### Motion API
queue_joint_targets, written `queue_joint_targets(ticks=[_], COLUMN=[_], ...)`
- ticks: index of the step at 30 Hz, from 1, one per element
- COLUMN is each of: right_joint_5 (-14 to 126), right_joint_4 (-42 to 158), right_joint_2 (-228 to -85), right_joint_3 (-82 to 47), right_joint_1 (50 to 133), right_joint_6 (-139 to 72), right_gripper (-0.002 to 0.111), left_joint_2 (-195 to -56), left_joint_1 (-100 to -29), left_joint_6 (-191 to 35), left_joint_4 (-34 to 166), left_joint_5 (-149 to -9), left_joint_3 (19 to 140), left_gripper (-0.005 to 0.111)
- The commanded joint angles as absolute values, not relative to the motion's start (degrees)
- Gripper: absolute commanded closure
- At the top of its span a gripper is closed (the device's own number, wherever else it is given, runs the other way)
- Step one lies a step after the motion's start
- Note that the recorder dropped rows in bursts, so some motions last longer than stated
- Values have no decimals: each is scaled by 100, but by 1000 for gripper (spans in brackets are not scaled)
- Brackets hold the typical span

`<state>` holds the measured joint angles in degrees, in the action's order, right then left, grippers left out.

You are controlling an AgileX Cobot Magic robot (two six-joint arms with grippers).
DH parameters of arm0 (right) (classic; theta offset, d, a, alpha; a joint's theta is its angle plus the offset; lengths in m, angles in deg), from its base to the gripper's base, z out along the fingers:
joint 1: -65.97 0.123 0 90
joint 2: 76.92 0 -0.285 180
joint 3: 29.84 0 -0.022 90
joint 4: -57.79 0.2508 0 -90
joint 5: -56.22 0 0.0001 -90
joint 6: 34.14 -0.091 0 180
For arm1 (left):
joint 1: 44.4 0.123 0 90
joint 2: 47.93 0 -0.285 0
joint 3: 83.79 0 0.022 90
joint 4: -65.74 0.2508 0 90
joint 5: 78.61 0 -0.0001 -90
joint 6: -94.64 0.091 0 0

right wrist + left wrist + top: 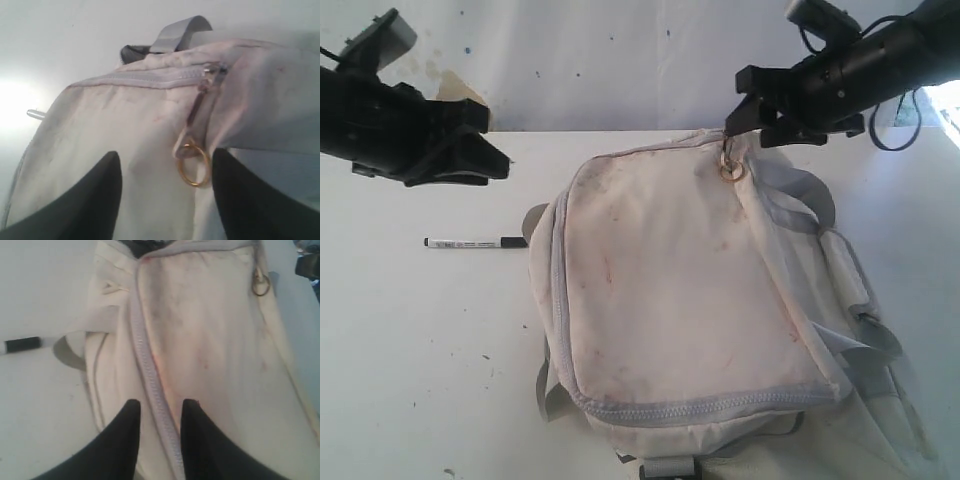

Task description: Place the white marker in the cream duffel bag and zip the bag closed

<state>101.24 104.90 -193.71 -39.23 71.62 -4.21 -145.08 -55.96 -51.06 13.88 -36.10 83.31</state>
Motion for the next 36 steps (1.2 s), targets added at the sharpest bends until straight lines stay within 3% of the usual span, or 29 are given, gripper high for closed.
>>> queue_joint_targets(ticks=[1, 4, 8, 10, 15, 27, 36], right_joint_5=[10356, 10518, 10655, 10705, 10773, 10525, 10333], right_joint_4=[9789, 9433, 9364, 9353, 9353, 9353, 9209], right_joint_2=[-19317, -19317, -19317, -19317, -19427, -19558, -19558], right_joint_3=[-3988, -3988, -3988, -3988, -3988, -3988, -3988], right_joint_1=[6873, 6727, 6594, 6594, 6594, 6594, 6594], right_joint_6=[-1115, -1164, -1144, -1130, -993, -828, -828], right_gripper=[57, 57, 60, 66, 75, 75, 75], left_joint_2=[-14721, -14971, -15397, -15649, -16310, -17464, -17861], left_joint_1=[-5968, -6197, -6495, -6641, -6862, -7524, -7913], left_joint_6=[-4952, -4889, -4963, -5040, -5139, -5201, -5201], left_joint_4=[717, 556, 497, 484, 437, 320, 93], left_joint_5=[-3877, -3936, -3808, -3806, -3807, -4438, -5674], left_joint_3=[8380, 8492, 9040, 9370, 10196, 11594, 11742], left_gripper=[78, 73, 52, 47, 48, 48, 48])
